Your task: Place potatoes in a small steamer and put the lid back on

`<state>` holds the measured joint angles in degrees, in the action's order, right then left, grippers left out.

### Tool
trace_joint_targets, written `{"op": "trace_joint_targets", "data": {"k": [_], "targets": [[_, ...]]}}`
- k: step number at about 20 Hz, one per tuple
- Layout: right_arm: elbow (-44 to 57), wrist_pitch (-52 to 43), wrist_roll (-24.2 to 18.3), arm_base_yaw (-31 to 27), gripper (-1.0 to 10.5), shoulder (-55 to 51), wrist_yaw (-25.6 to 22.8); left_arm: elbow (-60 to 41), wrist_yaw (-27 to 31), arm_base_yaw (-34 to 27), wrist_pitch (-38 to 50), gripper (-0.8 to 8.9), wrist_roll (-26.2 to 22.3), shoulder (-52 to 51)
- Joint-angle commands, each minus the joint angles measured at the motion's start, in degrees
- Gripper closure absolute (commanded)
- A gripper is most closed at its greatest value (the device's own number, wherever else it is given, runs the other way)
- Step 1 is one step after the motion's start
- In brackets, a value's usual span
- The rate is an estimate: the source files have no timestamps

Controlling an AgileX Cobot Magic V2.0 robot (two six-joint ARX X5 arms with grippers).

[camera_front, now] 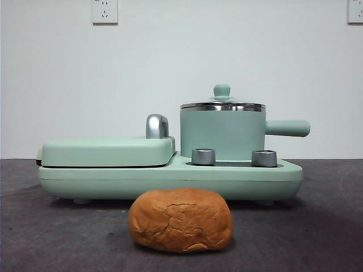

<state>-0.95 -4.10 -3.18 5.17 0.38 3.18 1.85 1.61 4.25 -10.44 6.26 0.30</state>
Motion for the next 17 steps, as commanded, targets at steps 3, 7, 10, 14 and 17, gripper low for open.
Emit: {"op": "trace_joint_targets", "data": {"k": [3, 7, 10, 14, 17], "targets": [[0.20, -1.20, 4.20, 0.00, 9.1, -0.17, -0.59, -1.05, 0.11, 0.00, 0.33, 8.08, 5.68, -0.11], [0.20, -1.25, 6.23, -0.02, 9.1, -0.17, -2.84, -1.05, 0.11, 0.00, 3.72, 8.08, 12.09, -0.11], [0.20, -1.75, 15.72, -0.02, 9.1, -0.17, -3.89, -1.05, -0.79, 0.00, 7.23, 8.08, 17.31, -0.11], [0.17, -1.90, 26.58, -0.02, 9.2, -0.17, -3.74, -1.05, -5.99, 0.00, 11.47, 8.08, 21.81, -0.11], [0.13, -2.51, 27.23, -0.02, 9.3, -0.17, -3.02, -1.05, -6.73, 0.00, 16.50, 8.08, 22.80, -0.11]]}}
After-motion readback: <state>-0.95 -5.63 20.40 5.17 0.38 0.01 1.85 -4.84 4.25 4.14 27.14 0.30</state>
